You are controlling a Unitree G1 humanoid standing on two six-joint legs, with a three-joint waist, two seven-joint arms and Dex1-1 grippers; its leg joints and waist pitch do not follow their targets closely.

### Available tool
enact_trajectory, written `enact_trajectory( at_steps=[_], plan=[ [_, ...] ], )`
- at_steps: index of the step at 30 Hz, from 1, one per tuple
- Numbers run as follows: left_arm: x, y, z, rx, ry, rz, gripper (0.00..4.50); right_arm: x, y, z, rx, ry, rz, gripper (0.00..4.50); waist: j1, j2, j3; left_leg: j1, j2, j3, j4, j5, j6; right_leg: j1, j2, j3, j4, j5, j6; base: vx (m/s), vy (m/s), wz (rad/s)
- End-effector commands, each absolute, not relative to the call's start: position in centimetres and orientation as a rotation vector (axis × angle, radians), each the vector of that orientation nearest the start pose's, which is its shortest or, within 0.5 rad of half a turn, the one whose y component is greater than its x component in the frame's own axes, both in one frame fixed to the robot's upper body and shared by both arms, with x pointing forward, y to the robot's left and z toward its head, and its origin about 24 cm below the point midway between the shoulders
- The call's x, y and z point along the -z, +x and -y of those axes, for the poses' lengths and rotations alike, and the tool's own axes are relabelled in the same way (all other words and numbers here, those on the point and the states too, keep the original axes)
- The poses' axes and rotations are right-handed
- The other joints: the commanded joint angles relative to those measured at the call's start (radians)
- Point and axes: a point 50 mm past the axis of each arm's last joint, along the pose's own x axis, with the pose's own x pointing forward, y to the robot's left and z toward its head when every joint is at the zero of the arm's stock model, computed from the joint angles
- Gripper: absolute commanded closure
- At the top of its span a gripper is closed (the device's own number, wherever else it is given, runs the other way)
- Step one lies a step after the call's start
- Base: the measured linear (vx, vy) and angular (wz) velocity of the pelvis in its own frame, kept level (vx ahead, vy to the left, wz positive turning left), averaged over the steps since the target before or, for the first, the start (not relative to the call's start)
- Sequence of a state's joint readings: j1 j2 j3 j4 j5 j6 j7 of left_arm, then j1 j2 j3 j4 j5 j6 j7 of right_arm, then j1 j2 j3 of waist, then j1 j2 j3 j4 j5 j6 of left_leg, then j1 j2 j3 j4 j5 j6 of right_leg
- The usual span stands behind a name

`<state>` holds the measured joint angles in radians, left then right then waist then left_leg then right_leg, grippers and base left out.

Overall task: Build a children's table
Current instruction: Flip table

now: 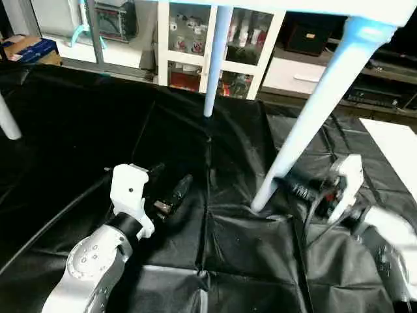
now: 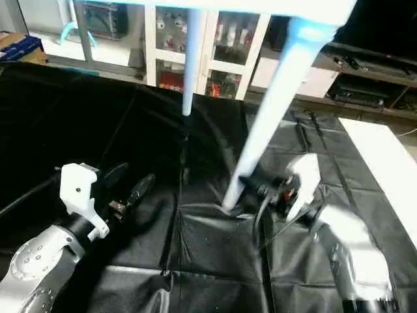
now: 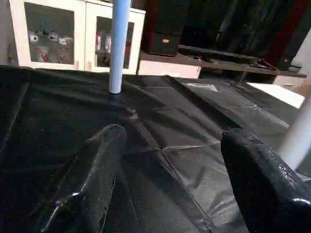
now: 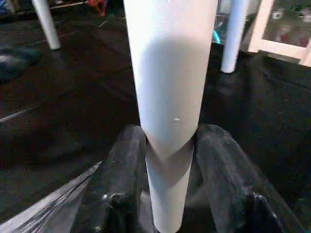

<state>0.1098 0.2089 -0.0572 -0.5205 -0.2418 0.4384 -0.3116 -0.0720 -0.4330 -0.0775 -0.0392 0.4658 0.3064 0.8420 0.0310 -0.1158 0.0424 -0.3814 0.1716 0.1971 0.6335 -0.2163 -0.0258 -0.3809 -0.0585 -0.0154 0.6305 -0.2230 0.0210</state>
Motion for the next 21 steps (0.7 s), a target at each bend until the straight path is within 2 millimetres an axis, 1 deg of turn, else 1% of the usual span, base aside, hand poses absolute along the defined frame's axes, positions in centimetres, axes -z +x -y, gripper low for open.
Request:
enact_trajectory(
  at_steps=[1,2,4,5,6,7,9,10,11,12,13,15,16,17,19,20,21],
  plan=[
    [-9.8,21.6,-13.8,0.463,-0.027,-0.041,0.99,-7.1,24.5,19.7,-0.842,0.104,-0.171,3.07,0.002,0.005,-0.033,0.027,0.071,-0.040,-0.100,-0.237,-0.040,0.009,-0.073,0.038,-0.092,-0.249,-0.121,0.000,0.000,0.00],
    [-9.8,21.6,-13.9,0.460,-0.025,-0.042,0.99,-7.1,24.2,19.6,-0.845,0.109,-0.178,3.14,0.000,-0.001,-0.033,0.026,0.070,-0.040,-0.100,-0.238,-0.041,0.010,-0.072,0.037,-0.092,-0.246,-0.119,0.000,0.000,0.00],
    [-9.8,21.5,-14.0,0.453,-0.024,-0.041,0.99,-7.2,23.7,19.5,-0.856,0.112,-0.187,3.20,0.002,-0.002,-0.033,0.027,0.070,-0.042,-0.102,-0.244,-0.048,0.009,-0.071,0.037,-0.091,-0.231,-0.111,0.000,0.000,0.00],
    [-9.8,21.5,-14.0,0.449,-0.024,-0.041,0.99,-7.2,23.5,19.3,-0.863,0.112,-0.191,3.20,0.001,-0.006,-0.034,0.026,0.071,-0.042,-0.102,-0.243,-0.049,0.009,-0.071,0.037,-0.091,-0.227,-0.110,0.000,0.000,0.00],
    [-9.8,21.5,-14.1,0.442,-0.023,-0.040,0.99,-7.2,23.0,19.0,-0.882,0.118,-0.201,3.20,0.002,-0.005,-0.034,0.026,0.070,-0.042,-0.102,-0.243,-0.049,0.009,-0.072,0.038,-0.091,-0.224,-0.109,0.000,0.000,0.00],
    [-9.8,21.4,-14.1,0.440,-0.023,-0.040,0.99,-7.2,22.8,18.8,-0.889,0.120,-0.205,3.20,0.003,-0.013,-0.032,0.025,0.070,-0.043,-0.102,-0.245,-0.047,0.010,-0.074,0.038,-0.092,-0.235,-0.104,0.000,0.000,0.00],
    [-9.8,21.4,-14.1,0.435,-0.022,-0.040,0.99,-7.2,22.5,18.4,-0.897,0.131,-0.207,3.20,0.003,-0.012,-0.033,0.025,0.071,-0.044,-0.102,-0.240,-0.050,0.008,-0.074,0.039,-0.092,-0.236,-0.102,0.000,0.000,0.00],
    [-9.8,21.4,-14.1,0.433,-0.022,-0.040,0.99,-7.2,22.4,18.2,-0.899,0.137,-0.206,3.20,0.002,-0.021,-0.032,0.026,0.071,-0.043,-0.102,-0.242,-0.052,0.008,-0.073,0.038,-0.093,-0.235,-0.099,0.000,0.000,0.00],
    [-9.7,21.4,-14.1,0.432,-0.022,-0.040,0.99,-7.2,22.3,18.1,-0.900,0.138,-0.206,3.20,0.002,-0.019,-0.031,0.025,0.071,-0.045,-0.102,-0.247,-0.053,0.008,-0.074,0.038,-0.092,-0.241,-0.098,0.000,0.000,0.00],
    [-9.7,21.3,-14.1,0.427,-0.023,-0.040,0.99,-7.2,21.9,17.2,-0.923,0.162,-0.200,3.20,0.001,-0.019,-0.031,0.025,0.071,-0.046,-0.103,-0.248,-0.057,0.007,-0.075,0.038,-0.093,-0.248,-0.095,0.000,0.000,0.00],
    [-9.7,21.3,-14.1,0.426,-0.026,-0.040,0.99,-7.3,21.8,16.9,-0.929,0.169,-0.198,3.20,0.001,-0.018,-0.030,0.028,0.072,-0.045,-0.103,-0.253,-0.062,0.003,-0.074,0.038,-0.093,-0.243,-0.093,0.000,0.000,0.00],
    [-9.6,21.3,-14.0,0.422,-0.032,-0.042,0.99,-7.4,21.5,16.2,-0.944,0.192,-0.188,3.20,0.001,-0.019,-0.029,0.028,0.072,-0.046,-0.105,-0.262,-0.070,0.003,-0.072,0.038,-0.093,-0.242,-0.089,0.000,0.000,0.00],
    [-9.6,21.3,-14.0,0.422,-0.032,-0.042,0.99,-7.4,21.5,16.2,-0.944,0.192,-0.188,3.20,0.001,-0.020,-0.029,0.028,0.072,-0.047,-0.106,-0.272,-0.075,0.002,-0.072,0.038,-0.093,-0.247,-0.086,0.000,0.000,0.00],
    [-9.4,21.2,-14.0,0.415,-0.030,-0.053,0.99,-7.6,21.5,16.0,-0.935,0.202,-0.168,3.20,0.002,-0.019,-0.029,0.030,0.072,-0.047,-0.106,-0.284,-0.081,0.001,-0.072,0.038,-0.095,-0.254,-0.083,0.000,0.000,0.00],
    [-8.9,21.3,-14.3,0.383,-0.021,-0.070,0.99,-7.8,21.9,16.2,-0.873,0.228,-0.126,3.20,0.002,-0.009,-0.028,0.031,0.070,-0.048,-0.107,-0.305,-0.091,-0.002,-0.073,0.039,-0.095,-0.263,-0.082,0.000,0.000,0.00],
    [-8.9,21.3,-14.3,0.383,-0.021,-0.070,0.99,-7.8,21.9,16.2,-0.873,0.228,-0.126,3.20,0.000,-0.015,-0.029,0.029,0.070,-0.048,-0.107,-0.305,-0.091,-0.001,-0.071,0.038,-0.096,-0.261,-0.080,0.000,0.000,0.00],
    [-8.5,21.5,-15.1,0.300,-0.013,-0.088,0.99,-7.8,22.3,17.1,-0.773,0.245,-0.102,3.20,0.001,-0.013,-0.028,0.030,0.071,-0.048,-0.108,-0.314,-0.098,-0.003,-0.072,0.039,-0.095,-0.262,-0.079,0.000,0.000,0.00]
  ],
)
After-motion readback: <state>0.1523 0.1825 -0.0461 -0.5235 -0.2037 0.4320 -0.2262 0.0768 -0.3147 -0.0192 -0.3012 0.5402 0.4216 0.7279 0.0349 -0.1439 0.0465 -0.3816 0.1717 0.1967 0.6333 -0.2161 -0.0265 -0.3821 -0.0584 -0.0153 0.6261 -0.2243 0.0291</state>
